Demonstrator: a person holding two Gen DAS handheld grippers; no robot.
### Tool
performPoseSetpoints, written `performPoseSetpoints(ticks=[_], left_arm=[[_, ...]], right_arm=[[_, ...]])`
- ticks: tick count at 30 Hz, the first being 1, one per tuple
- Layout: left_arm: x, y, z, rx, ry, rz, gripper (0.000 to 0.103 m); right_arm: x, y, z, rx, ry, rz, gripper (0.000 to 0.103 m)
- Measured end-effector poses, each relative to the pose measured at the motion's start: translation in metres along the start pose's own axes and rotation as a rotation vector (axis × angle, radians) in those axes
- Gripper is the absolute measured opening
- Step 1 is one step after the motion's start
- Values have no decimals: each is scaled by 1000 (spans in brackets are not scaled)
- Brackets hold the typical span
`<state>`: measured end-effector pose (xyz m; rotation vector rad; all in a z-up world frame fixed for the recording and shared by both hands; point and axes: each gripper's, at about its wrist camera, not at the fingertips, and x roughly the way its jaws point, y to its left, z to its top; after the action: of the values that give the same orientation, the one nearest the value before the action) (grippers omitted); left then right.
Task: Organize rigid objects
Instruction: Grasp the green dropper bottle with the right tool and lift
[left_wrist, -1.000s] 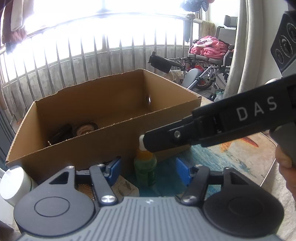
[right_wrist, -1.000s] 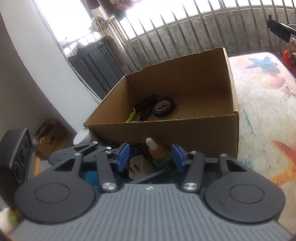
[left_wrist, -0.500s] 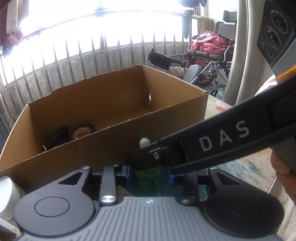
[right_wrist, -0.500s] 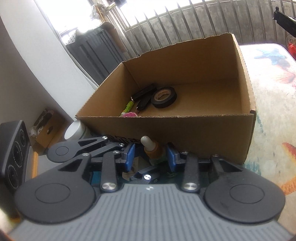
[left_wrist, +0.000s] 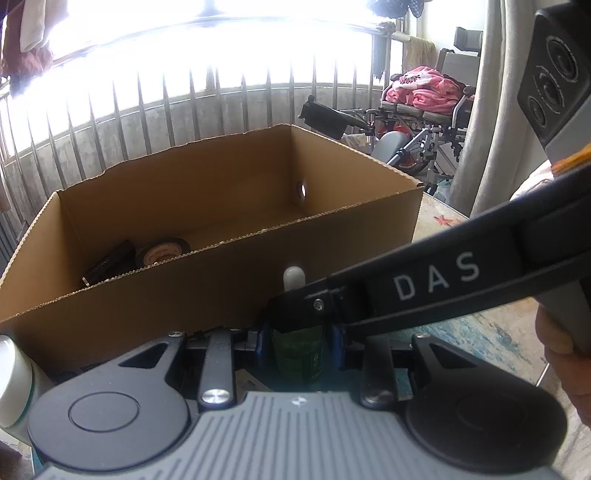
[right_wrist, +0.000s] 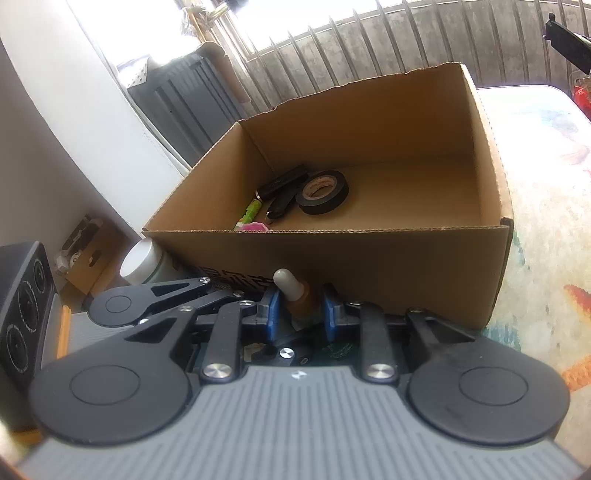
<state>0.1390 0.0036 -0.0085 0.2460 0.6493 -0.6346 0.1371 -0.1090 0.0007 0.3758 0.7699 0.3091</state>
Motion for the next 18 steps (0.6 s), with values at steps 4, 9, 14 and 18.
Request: performPoseSetpoints(ticks=[4,9,14,18], left_arm=[[-2,-1,3,-2,-4,-8,33],[-18,-6,7,-1,-39,-6,33],[-45,-12,17,12,-94,5,33],[-72,-15,30,4,-155,12,33]], right_arm=[[-7,2,-1,1,-13,-1,22],[-27,14,1,-27,-46,-8,22],[-56,32,7,-69,-97,-7,22],[-80,53,18,-128,-148,-3,22]])
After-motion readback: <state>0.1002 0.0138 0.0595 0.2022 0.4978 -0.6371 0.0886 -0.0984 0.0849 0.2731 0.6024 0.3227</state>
